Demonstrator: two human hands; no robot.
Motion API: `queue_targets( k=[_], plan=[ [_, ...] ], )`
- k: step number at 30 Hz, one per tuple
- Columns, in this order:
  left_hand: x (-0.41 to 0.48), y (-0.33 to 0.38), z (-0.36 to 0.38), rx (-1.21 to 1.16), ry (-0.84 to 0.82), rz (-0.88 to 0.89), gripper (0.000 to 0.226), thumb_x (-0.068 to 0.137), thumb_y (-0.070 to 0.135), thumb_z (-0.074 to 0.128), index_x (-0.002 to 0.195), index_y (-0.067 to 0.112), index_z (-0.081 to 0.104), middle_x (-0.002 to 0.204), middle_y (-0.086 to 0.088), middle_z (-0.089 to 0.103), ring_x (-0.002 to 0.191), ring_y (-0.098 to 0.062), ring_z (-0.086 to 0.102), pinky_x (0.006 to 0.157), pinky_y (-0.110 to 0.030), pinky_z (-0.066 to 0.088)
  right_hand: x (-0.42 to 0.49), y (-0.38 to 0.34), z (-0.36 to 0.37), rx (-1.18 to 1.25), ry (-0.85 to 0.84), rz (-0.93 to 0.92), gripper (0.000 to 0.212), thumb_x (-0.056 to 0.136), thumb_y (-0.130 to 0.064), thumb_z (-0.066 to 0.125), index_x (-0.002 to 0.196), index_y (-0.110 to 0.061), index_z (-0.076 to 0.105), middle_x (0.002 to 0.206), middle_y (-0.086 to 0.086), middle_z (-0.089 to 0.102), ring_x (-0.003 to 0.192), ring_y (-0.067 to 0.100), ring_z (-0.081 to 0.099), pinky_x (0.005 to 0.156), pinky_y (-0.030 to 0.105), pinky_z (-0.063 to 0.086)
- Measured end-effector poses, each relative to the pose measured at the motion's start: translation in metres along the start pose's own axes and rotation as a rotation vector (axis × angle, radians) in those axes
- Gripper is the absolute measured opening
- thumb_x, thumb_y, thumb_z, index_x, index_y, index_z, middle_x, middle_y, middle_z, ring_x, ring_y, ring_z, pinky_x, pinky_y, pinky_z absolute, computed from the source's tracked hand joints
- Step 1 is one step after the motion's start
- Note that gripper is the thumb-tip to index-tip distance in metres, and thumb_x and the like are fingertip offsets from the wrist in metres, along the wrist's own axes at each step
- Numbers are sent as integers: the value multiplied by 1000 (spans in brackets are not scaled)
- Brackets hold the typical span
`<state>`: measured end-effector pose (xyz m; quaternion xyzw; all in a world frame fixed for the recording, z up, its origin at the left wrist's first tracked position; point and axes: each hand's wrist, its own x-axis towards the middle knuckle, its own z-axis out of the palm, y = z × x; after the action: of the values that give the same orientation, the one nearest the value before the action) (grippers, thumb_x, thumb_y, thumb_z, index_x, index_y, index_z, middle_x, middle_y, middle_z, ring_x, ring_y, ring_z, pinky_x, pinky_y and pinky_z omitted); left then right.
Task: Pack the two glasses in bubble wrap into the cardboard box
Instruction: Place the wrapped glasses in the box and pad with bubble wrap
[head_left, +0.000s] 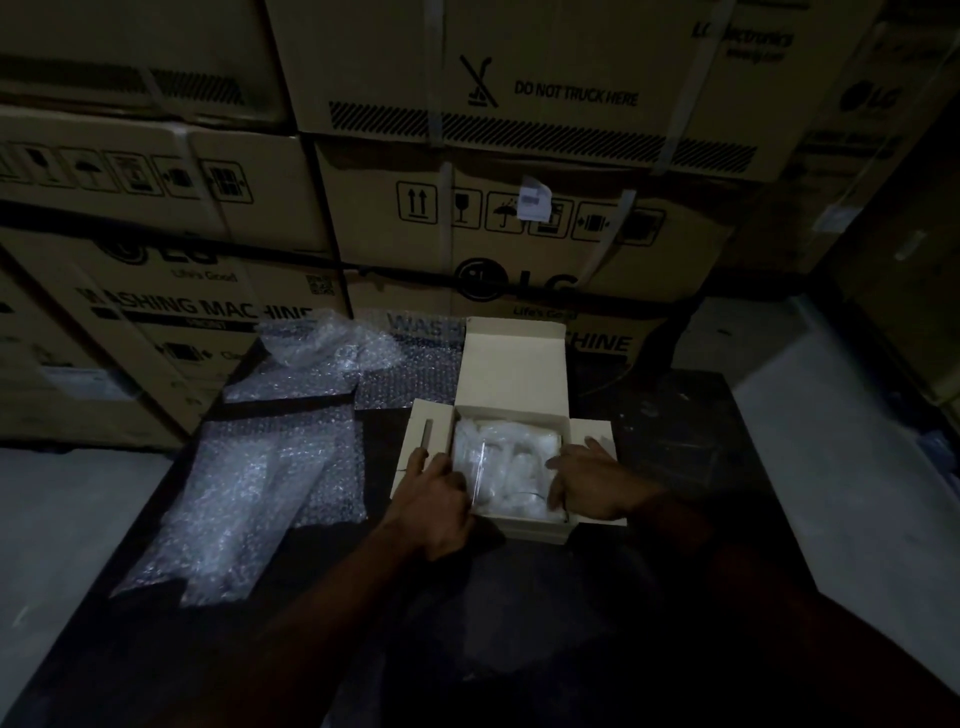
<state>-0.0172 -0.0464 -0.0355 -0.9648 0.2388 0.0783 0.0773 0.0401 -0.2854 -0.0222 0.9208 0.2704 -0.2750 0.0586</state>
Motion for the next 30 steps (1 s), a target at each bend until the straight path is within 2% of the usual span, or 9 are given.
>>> queue_targets(
  k=[3,6,8,11,14,16,18,24,30],
  plan=[
    [1,-6,2,0,82,-75,63,83,49,18,106,20,69,136,0,52,131,-30,34,100,-54,10,4,10,-4,-4,216,15,38,88,-15,48,122,-28,62,142,-6,46,140,15,27,117,43,-2],
    [6,-10,6,-1,-8,-130,76,85,58,6,129,22,57,155,-1,27,144,-33,9,108,-59,-1,8,8,3,-203,162,8,37,94,-25,43,128,-24,58,144,-5,43,141,20,23,116,50,-5],
    [12,-10,6,-1,-39,-152,88,84,67,-3,135,21,51,157,0,23,145,-34,3,109,-59,-6,13,2,7,-254,101,25,38,95,-30,41,130,-23,55,149,-3,36,143,25,17,116,55,-3],
    [21,-9,10,4,-81,-155,86,87,73,5,136,19,50,155,-3,26,144,-33,7,110,-59,-8,20,-2,10,-249,59,32,40,92,-28,44,130,-22,55,150,-3,34,144,28,13,116,56,-1],
    [26,-11,3,2,-24,-193,85,87,74,10,132,16,54,151,-9,33,140,-30,17,111,-56,-5,25,0,3,-158,83,85,38,92,-24,43,127,-20,57,140,-1,47,140,21,27,118,47,1],
    [31,-13,0,-8,38,-211,82,89,72,15,136,15,49,152,-10,32,140,-29,20,111,-55,-1,29,1,-6,1,234,113,39,89,-17,46,126,-19,58,134,3,55,129,20,43,117,36,18],
    [35,-17,0,3,12,-208,85,88,73,13,147,14,31,158,-8,20,144,-29,13,111,-56,-3,33,-1,-14,166,343,104,49,85,-9,50,133,-20,53,139,4,52,129,21,46,109,32,34],
    [42,-14,-8,70,-114,-181,92,85,78,16,152,15,20,160,-13,6,146,-31,3,112,-56,-12,52,-11,-16,244,170,72,56,89,-13,46,143,-25,40,149,3,40,134,22,41,108,37,38],
    [43,-12,-10,97,-139,-145,92,85,78,18,150,13,22,158,-11,19,147,-29,0,111,-55,-16,65,-15,-11,250,53,95,53,94,-20,42,146,-23,35,154,5,31,140,23,32,115,35,27]
  ],
)
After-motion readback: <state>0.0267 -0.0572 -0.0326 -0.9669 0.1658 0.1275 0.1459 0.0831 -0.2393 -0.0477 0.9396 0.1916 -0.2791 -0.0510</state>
